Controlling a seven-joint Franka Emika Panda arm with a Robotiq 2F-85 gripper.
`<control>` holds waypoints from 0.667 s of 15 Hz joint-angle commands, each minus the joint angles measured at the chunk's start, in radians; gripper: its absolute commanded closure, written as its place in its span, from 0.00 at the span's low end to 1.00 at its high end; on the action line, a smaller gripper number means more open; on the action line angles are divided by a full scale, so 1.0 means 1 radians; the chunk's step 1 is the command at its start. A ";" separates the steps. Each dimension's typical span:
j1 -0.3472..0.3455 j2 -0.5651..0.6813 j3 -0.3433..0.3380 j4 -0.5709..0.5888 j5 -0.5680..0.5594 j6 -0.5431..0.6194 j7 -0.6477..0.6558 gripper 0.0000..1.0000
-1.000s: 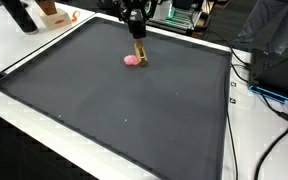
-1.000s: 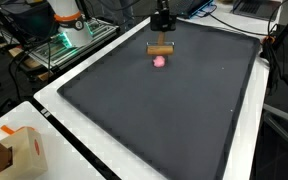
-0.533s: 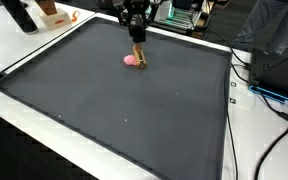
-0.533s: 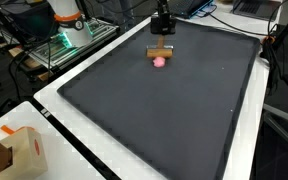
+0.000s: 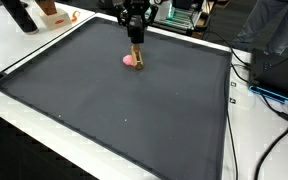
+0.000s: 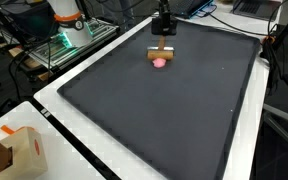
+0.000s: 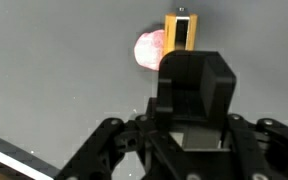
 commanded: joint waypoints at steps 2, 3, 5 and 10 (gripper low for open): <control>-0.022 0.042 -0.011 -0.001 -0.070 0.022 0.062 0.76; -0.025 0.045 -0.013 0.000 -0.080 0.029 0.076 0.76; -0.028 0.053 -0.015 0.004 -0.093 0.029 0.096 0.76; -0.032 0.075 -0.018 0.013 -0.118 0.023 0.138 0.76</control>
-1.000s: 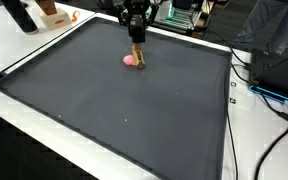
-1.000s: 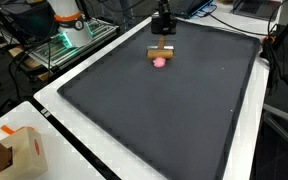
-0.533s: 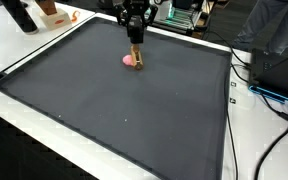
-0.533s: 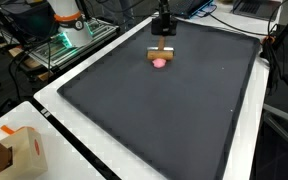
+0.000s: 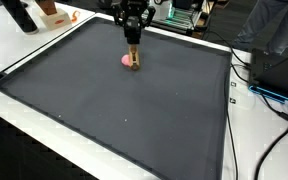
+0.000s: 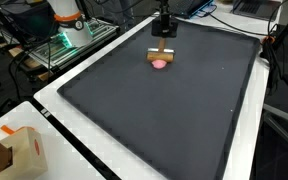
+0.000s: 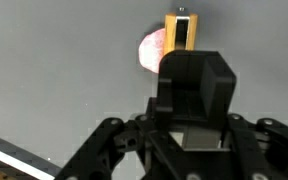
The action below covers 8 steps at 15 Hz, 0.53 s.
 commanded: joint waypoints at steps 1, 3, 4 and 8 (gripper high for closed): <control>-0.024 0.062 -0.016 -0.001 -0.064 0.028 0.034 0.76; -0.027 0.068 -0.019 0.003 -0.071 0.032 0.043 0.76; -0.029 0.071 -0.020 0.005 -0.075 0.031 0.047 0.76; -0.034 0.079 -0.025 0.009 -0.096 0.032 0.069 0.76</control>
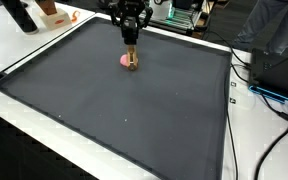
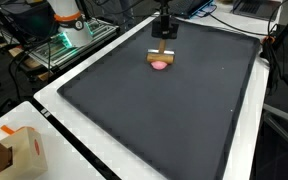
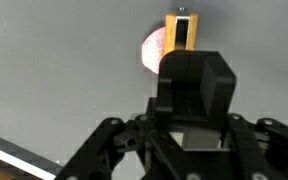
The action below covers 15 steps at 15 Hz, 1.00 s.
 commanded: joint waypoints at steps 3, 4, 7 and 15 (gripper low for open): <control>-0.028 0.072 -0.026 -0.001 -0.098 0.035 0.051 0.76; -0.029 0.074 -0.027 0.000 -0.104 0.034 0.056 0.76; -0.030 0.079 -0.032 0.007 -0.127 0.034 0.078 0.76; -0.047 0.101 -0.053 0.040 -0.136 0.032 0.091 0.76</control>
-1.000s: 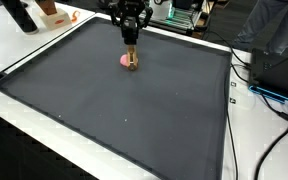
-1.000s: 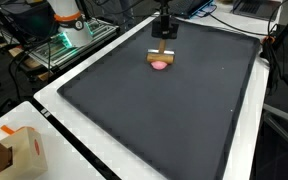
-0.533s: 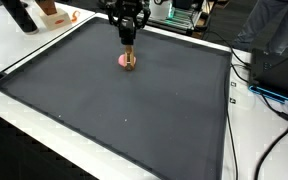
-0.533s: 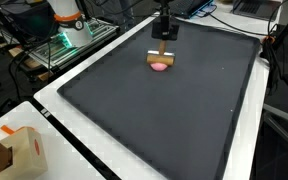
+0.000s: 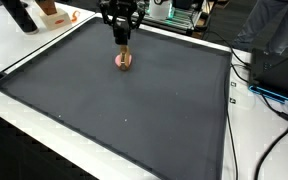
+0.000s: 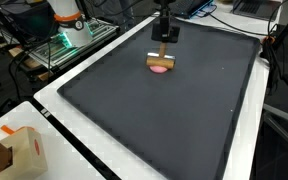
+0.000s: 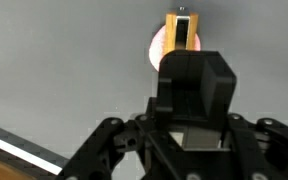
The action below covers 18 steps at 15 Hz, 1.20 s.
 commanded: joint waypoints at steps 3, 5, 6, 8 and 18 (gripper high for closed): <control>-0.042 0.086 -0.038 0.023 -0.052 0.030 0.008 0.76; -0.051 0.092 -0.044 0.037 -0.039 0.024 -0.005 0.76; -0.055 0.094 -0.049 0.046 -0.040 0.024 -0.005 0.76; -0.063 0.099 -0.048 0.056 0.000 0.010 -0.028 0.76; -0.112 0.088 -0.016 0.109 0.358 -0.185 -0.368 0.76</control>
